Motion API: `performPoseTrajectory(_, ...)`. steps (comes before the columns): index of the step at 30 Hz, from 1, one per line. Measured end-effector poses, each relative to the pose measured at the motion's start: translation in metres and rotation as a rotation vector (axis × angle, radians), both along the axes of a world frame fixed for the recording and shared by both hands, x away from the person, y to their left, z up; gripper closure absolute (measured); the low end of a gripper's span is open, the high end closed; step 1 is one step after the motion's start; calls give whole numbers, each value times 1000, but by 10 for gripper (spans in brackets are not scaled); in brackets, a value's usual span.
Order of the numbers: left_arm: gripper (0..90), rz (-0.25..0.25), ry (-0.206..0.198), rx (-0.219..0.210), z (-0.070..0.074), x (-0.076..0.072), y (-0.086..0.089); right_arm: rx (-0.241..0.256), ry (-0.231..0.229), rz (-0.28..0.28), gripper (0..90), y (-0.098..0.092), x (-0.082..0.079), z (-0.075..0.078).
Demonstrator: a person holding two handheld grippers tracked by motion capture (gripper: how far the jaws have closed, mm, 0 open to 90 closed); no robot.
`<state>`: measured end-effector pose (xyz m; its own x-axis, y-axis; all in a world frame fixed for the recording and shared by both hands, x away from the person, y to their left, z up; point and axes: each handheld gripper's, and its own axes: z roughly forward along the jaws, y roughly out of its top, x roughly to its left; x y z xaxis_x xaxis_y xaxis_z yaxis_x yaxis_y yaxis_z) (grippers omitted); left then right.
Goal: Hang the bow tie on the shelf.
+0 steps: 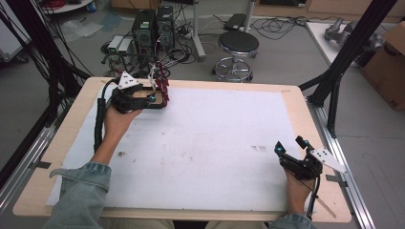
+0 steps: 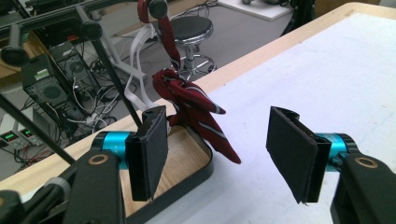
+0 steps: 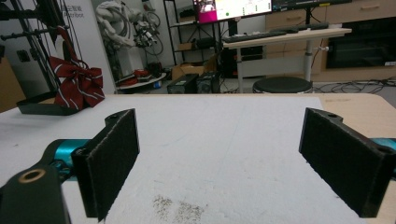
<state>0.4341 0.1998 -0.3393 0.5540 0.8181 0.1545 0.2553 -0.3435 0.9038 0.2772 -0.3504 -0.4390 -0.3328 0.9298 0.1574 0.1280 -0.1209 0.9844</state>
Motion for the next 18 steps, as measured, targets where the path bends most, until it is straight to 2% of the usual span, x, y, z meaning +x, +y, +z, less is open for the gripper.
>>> performPoseTrajectory(7,371,1,-36,-34,2,-24,9,0,2,-2,113,0,0,0)
performPoseTrajectory(18,329,38,-76,-86,-2,-57,33,1,3,-4,113,0,0,0)
